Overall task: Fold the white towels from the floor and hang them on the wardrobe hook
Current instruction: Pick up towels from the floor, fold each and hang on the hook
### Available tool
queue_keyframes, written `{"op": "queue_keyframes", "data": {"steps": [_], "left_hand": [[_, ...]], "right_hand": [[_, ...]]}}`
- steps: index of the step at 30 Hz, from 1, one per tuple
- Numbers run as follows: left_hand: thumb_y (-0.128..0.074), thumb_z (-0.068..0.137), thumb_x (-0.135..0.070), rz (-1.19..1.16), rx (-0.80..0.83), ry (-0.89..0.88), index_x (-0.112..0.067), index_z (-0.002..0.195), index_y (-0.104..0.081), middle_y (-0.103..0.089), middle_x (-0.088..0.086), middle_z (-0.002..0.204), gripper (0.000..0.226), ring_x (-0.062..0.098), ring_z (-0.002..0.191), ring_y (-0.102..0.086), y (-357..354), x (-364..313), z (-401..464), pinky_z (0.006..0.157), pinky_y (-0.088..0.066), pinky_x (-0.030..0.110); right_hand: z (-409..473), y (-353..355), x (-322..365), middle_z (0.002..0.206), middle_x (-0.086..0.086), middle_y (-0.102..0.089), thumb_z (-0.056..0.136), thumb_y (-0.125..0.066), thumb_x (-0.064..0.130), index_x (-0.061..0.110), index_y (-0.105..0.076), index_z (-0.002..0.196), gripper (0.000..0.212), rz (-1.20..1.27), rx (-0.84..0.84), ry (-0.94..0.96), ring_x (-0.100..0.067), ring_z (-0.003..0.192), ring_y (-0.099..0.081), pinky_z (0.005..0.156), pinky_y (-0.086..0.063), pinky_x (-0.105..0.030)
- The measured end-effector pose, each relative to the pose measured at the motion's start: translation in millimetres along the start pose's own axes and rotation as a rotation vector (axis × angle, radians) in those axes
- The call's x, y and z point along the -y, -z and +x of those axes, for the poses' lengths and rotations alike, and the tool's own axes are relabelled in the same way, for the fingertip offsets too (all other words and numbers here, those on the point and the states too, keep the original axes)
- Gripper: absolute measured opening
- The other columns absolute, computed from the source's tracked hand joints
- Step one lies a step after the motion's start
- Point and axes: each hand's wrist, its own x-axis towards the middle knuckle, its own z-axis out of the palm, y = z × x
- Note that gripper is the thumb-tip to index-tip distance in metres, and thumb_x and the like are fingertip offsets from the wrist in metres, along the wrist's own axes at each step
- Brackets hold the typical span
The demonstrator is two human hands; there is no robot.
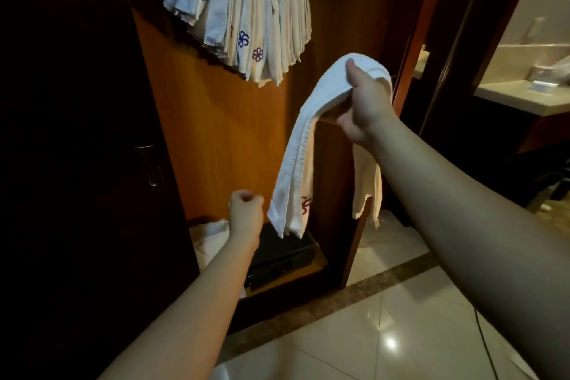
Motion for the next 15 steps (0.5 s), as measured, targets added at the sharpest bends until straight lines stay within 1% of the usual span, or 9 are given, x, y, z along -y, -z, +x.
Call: {"op": "queue_keyframes", "data": {"steps": [1,2,4,6,8,10,11,13,15], "left_hand": [[-0.056,0.097,-0.021,-0.097,-0.005,-0.109,-0.027,0.107,-0.058,-0.063,-0.003,0.103,0.012,0.018,0.095,-0.063,-4,-13,-15,0.069,-0.05,0.026],[-0.051,0.1,-0.028,-0.188,0.051,-0.222,-0.027,0.098,-0.061,-0.066,-0.005,0.09,0.009,0.015,0.084,-0.065,-8,-26,-31,0.063,-0.051,0.023],[-0.041,0.101,-0.046,-0.276,0.285,-0.365,-0.024,0.09,-0.065,-0.069,-0.004,0.079,0.034,0.014,0.074,-0.066,-18,-53,-59,0.062,-0.054,0.02],[-0.029,0.097,-0.063,-0.24,0.469,-0.418,-0.029,0.104,-0.069,-0.073,-0.003,0.103,0.053,0.013,0.094,-0.068,-31,-76,-75,0.08,-0.055,0.025],[-0.018,0.088,-0.079,-0.143,0.56,-0.403,-0.036,0.136,-0.055,-0.056,-0.004,0.142,0.074,0.011,0.124,-0.053,-46,-93,-77,0.106,-0.041,0.036],[-0.01,0.075,-0.089,-0.02,0.565,-0.367,-0.042,0.152,-0.032,-0.037,-0.004,0.157,0.092,0.017,0.138,-0.038,-56,-109,-74,0.11,-0.027,0.041],[-0.007,0.07,-0.093,0.042,0.528,-0.377,-0.041,0.153,-0.028,-0.04,-0.005,0.154,0.101,0.014,0.137,-0.04,-59,-116,-71,0.107,-0.026,0.036],[-0.005,0.051,-0.104,0.06,0.429,-0.416,-0.033,0.153,-0.033,-0.053,-0.014,0.135,0.127,0.0,0.122,-0.049,-60,-132,-63,0.102,-0.031,0.026],[-0.008,0.036,-0.111,-0.026,0.302,-0.408,-0.027,0.143,-0.05,-0.061,-0.008,0.131,0.142,0.011,0.12,-0.055,-60,-143,-44,0.1,-0.041,0.032]], "right_hand": [[1,-6,3,0.119,-0.017,-0.062,0.101,-0.058,0.035,0.011,-0.052,0.114,0.028,-0.078,0.002,0.019,-0.036,0.109,-0.062,0.089,-0.055,-0.062],[2,-12,5,0.117,-0.015,-0.063,0.101,-0.057,0.039,0.012,-0.054,0.109,0.029,-0.173,0.007,0.041,-0.034,0.109,-0.063,0.092,-0.054,-0.059],[4,-22,9,0.125,-0.015,-0.062,0.101,-0.052,0.049,0.007,-0.055,0.125,0.049,-0.367,0.022,0.078,-0.033,0.115,-0.061,0.098,-0.053,-0.055],[5,-33,13,0.129,-0.014,-0.06,0.1,-0.049,0.054,0.006,-0.048,0.141,0.063,-0.461,0.041,0.092,-0.033,0.117,-0.06,0.091,-0.057,-0.048],[6,-43,19,0.123,-0.012,-0.062,0.097,-0.051,0.053,0.009,-0.05,0.14,0.062,-0.45,0.052,0.093,-0.033,0.113,-0.061,0.089,-0.057,-0.047],[9,-50,27,0.117,-0.011,-0.062,0.093,-0.055,0.051,0.013,-0.053,0.135,0.057,-0.376,0.044,0.098,-0.035,0.11,-0.061,0.093,-0.055,-0.056],[11,-52,30,0.115,-0.012,-0.062,0.091,-0.056,0.049,0.014,-0.053,0.133,0.055,-0.333,0.052,0.091,-0.036,0.108,-0.061,0.09,-0.056,-0.058],[16,-52,34,0.12,-0.015,-0.062,0.085,-0.057,0.05,0.012,-0.054,0.133,0.061,-0.3,0.066,0.077,-0.035,0.108,-0.063,0.09,-0.057,-0.057],[26,-47,35,0.116,-0.012,-0.065,0.084,-0.057,0.052,0.012,-0.061,0.12,0.054,-0.363,0.035,0.128,-0.029,0.107,-0.063,0.099,-0.053,-0.051]]}}
